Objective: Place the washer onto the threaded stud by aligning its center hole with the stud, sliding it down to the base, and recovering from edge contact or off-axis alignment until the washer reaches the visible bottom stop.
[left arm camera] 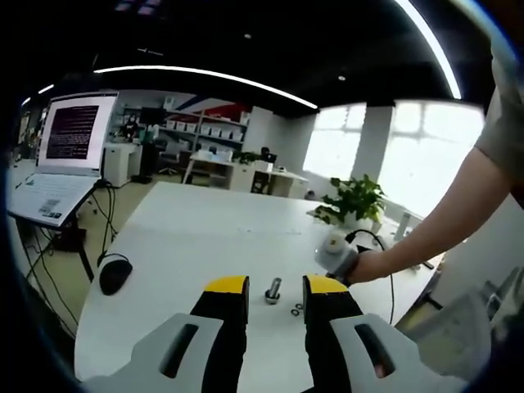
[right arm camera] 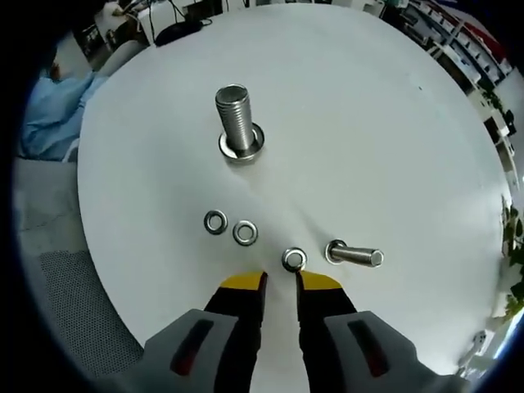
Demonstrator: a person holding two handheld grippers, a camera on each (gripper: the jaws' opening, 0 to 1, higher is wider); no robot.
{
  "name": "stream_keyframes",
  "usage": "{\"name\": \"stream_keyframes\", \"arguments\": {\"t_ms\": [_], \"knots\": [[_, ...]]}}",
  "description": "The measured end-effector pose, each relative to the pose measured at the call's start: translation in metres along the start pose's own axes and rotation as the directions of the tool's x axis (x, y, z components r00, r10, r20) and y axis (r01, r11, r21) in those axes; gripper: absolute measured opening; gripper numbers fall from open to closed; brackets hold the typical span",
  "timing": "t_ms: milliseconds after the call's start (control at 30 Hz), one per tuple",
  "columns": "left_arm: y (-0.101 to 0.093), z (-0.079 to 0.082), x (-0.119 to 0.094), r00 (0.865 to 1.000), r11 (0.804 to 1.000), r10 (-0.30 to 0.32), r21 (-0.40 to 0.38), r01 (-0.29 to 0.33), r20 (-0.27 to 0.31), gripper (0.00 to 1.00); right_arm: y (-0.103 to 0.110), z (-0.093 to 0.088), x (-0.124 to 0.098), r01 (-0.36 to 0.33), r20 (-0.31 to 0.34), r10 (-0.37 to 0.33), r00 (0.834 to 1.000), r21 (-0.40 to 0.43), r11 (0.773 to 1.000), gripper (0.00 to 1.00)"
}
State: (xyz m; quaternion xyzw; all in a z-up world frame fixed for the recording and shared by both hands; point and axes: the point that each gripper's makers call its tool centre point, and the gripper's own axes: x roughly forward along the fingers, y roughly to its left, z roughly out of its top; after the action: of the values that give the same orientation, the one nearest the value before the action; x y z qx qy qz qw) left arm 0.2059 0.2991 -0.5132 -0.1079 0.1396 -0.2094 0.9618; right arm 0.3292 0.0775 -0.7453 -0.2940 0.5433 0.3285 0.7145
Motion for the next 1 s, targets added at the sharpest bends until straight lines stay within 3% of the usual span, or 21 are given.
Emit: {"name": "stream_keyframes", "arguments": {"t_ms": [233, 433, 1000], "knots": [[-0.0011, 0.0008, 0.0, 1.0, 1.0, -0.008, -0.006, 0.008, 0.004, 0.24, -0.0023, -0.0005, -0.0001, -0.012, 0.015, 0.011, 1.0, 0.067, 0.998, 0.26], [-0.0009, 0.0006, 0.0004, 1.0, 1.0, -0.008, -0.01, 0.008, 0.003, 0.24, 0.0007, 0.0024, -0.0008, -0.03, 0.028, 0.028, 0.999, 0.083, 0.996, 0.26], [0.0013, -0.0001, 0.0007, 1.0, 1.0, -0.003, -0.031, 0.003, 0.003, 0.24, 0.0004, 0.0071, 0.0001, -0.049, 0.047, 0.049, 0.998, 0.009, 0.999, 0.23]]}}
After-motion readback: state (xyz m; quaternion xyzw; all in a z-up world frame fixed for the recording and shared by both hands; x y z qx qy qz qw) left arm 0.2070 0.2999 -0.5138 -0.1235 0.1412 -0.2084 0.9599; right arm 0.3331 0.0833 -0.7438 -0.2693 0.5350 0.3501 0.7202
